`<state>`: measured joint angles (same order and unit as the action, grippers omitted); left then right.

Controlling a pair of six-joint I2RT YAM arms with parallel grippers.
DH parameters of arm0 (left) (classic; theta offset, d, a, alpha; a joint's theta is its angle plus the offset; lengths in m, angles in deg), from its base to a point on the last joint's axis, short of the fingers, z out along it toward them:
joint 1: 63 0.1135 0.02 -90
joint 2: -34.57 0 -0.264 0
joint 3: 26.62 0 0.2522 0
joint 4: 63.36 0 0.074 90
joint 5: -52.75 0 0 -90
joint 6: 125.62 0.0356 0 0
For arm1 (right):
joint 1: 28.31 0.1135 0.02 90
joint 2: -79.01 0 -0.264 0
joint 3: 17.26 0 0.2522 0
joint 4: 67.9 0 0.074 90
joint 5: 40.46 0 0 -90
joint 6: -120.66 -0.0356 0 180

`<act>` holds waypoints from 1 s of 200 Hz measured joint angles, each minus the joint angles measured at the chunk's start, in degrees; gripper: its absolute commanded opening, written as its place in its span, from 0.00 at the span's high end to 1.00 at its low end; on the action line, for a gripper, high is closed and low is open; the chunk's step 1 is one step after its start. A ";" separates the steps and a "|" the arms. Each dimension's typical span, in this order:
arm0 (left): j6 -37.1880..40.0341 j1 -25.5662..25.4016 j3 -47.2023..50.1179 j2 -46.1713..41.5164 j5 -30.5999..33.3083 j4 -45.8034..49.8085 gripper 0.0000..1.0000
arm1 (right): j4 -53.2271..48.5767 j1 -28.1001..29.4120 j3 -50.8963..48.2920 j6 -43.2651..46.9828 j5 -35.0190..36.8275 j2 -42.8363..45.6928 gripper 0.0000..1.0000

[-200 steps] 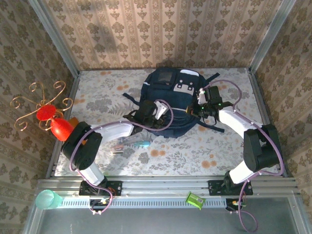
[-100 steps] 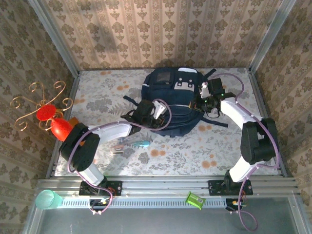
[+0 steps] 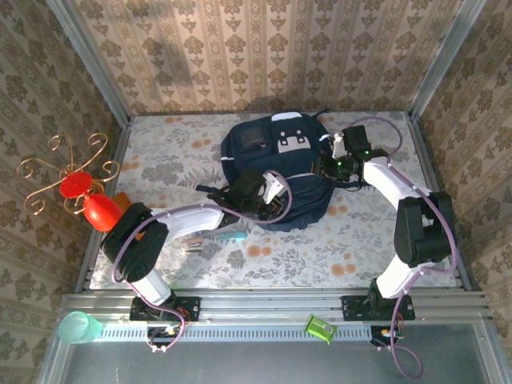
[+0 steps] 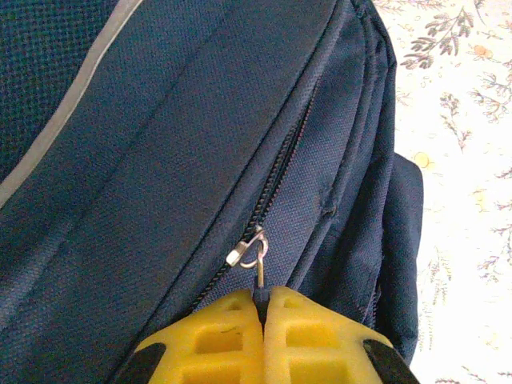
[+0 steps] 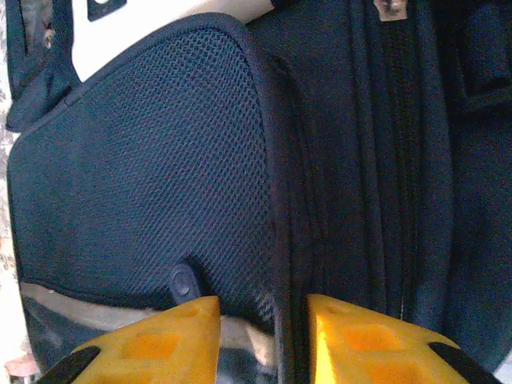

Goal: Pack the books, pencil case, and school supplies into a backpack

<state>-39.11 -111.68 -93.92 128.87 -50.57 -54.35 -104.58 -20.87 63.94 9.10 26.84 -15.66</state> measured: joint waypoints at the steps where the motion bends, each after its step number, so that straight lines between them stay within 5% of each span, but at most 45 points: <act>1: 0.00 -0.04 0.00 0.00 -0.02 0.00 1.00 | 0.13 0.02 -0.33 -0.17 0.02 0.37 0.60; 65: 0.00 -0.09 -0.13 0.37 -0.42 -0.02 1.00 | 6.58 2.97 -12.90 -6.51 -0.04 10.93 0.39; 106: 0.00 -0.09 -0.15 0.48 -0.42 0.00 1.00 | 9.70 4.50 -16.15 -9.86 0.26 10.93 0.39; 130: 0.00 -0.09 -0.15 0.48 -0.42 0.00 1.00 | 12.63 4.90 -16.17 -11.80 0.22 10.34 0.49; 162: 0.04 -0.09 -0.15 0.48 0.15 0.04 1.00 | 13.75 4.83 -16.20 -14.32 1.46 8.98 0.82; 200: 0.28 0.02 -0.11 0.48 1.75 0.68 1.00 | 13.97 4.31 -16.46 -14.93 2.16 9.07 0.97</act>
<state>-38.82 -111.66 -94.03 129.35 -48.82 -53.68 -90.61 -16.56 47.49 -5.83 29.00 -6.59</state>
